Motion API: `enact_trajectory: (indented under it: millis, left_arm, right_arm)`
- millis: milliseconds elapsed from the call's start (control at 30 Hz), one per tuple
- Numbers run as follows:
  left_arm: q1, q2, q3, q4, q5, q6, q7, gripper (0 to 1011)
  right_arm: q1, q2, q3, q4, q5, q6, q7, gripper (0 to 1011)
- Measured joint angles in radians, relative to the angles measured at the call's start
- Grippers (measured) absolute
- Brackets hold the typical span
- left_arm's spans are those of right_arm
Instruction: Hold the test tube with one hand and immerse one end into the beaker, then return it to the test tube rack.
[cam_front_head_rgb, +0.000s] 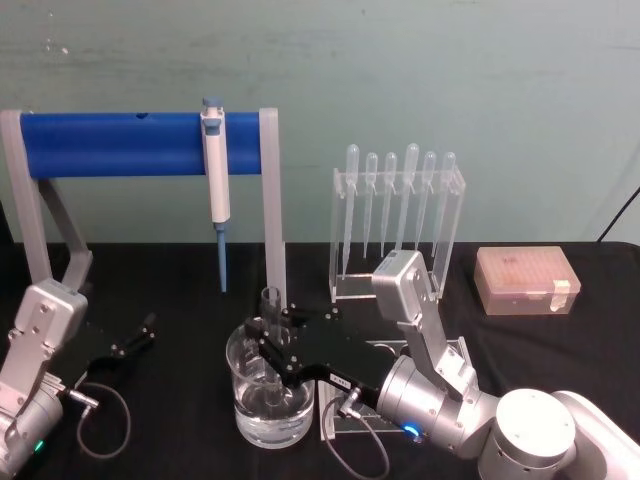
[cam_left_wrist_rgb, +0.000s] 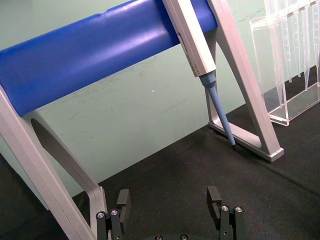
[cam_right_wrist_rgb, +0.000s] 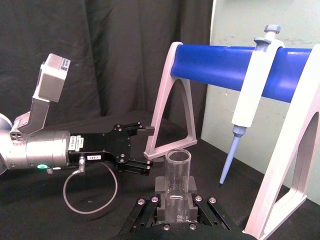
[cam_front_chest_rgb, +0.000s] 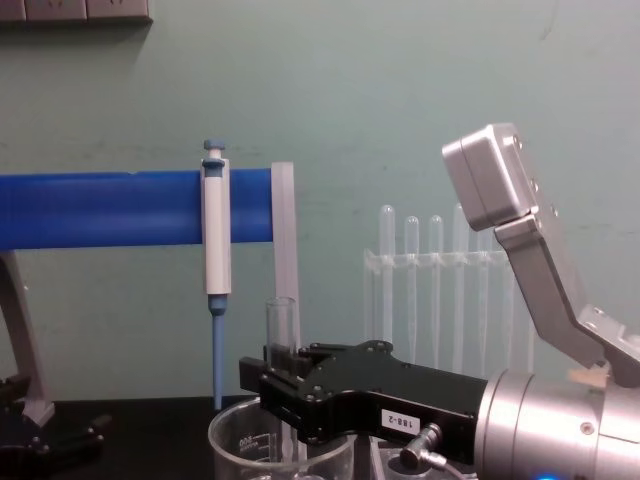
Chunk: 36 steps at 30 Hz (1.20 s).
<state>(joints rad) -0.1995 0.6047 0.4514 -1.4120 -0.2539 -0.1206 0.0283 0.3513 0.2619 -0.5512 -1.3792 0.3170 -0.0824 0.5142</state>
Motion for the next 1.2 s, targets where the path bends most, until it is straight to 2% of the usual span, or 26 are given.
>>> enact_trajectory:
  millis: [967,1200]
  left_arm:
    - [0.0,0.0,0.0,0.0,0.0,0.0,0.0,1000]
    - [0.0,0.0,0.0,0.0,0.0,0.0,0.0,1000]
  right_arm:
    - [0.0,0.0,0.0,0.0,0.0,0.0,0.0,228]
    - [0.005,0.007,-0.002,-0.026,-0.02,0.001,-0.007,227]
